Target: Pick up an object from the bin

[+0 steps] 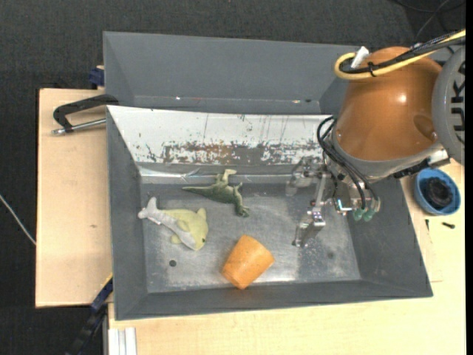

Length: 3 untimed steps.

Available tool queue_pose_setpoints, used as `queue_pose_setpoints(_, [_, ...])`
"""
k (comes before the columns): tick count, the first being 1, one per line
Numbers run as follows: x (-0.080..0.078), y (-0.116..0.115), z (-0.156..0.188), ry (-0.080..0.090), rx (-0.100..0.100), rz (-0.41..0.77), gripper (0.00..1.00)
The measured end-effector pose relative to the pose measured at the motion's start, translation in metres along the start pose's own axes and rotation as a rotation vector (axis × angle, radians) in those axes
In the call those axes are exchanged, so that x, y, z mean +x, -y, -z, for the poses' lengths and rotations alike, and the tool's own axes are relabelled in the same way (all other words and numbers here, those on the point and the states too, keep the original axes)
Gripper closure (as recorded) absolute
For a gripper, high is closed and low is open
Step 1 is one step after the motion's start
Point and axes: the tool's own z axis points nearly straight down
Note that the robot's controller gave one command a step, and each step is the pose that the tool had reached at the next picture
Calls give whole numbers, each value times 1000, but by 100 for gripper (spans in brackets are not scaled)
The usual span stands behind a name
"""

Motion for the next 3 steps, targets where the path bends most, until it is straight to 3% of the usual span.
queue_pose_setpoints(1, [-18, -1, -35, 3, 1, 204, 0])
queue_pose_setpoints(2, [-28, -64, -123, -5, 4, 373, 0])
queue_pose_setpoints(3, [-33, -87, -123, 11, -9, 403, 0])
